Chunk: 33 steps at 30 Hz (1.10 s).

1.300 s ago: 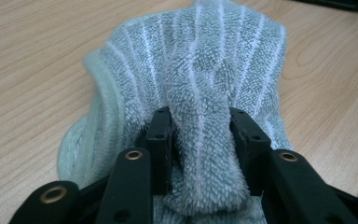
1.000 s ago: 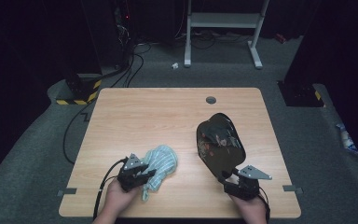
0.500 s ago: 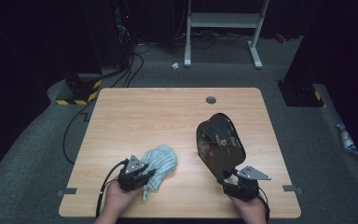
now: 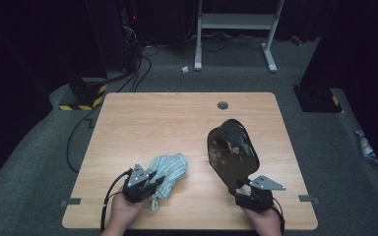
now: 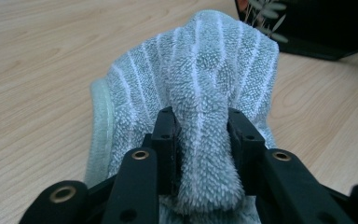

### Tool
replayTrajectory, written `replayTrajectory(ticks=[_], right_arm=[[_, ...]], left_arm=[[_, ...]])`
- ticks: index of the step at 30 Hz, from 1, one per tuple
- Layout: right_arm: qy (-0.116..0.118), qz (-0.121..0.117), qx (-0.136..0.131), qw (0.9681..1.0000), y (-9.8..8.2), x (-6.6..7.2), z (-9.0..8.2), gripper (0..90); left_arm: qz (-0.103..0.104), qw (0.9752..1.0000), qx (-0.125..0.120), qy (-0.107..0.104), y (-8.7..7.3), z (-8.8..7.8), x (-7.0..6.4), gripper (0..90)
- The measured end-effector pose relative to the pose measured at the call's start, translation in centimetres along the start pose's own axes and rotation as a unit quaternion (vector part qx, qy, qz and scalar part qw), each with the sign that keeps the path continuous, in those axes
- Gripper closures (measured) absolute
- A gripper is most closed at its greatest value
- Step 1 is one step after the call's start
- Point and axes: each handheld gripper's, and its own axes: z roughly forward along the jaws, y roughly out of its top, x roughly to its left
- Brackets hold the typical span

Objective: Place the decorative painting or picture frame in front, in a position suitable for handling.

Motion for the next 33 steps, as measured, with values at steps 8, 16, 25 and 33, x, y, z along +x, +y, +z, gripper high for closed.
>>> replayTrajectory(ticks=[8, 16, 25, 33], right_arm=[[0.001, 0.0, 0.0, 1.0, 0.0, 0.0, 0.0, 33.3], [0.006, -0.003, -0.001, 1.0, 0.0, 0.1, 0.0, 33.3], [0.0, 0.003, -0.009, 1.0, -0.1, 0.0, -0.2, 36.4], [0.019, 0.014, -0.031, 0.9992, -0.4, -0.2, -0.7, 41.8]], left_arm=[[-0.006, 0.9989, -0.046, -0.001, 0.6, -1.1, -0.3, 68.5], [-0.01, 0.9967, -0.079, -0.018, 1.6, -1.3, -0.7, 68.5], [-0.003, 0.9944, -0.103, -0.023, 4.3, -0.6, -2.1, 69.4], [0.006, 0.9881, -0.151, -0.031, 7.5, -0.1, -3.8, 69.3]])
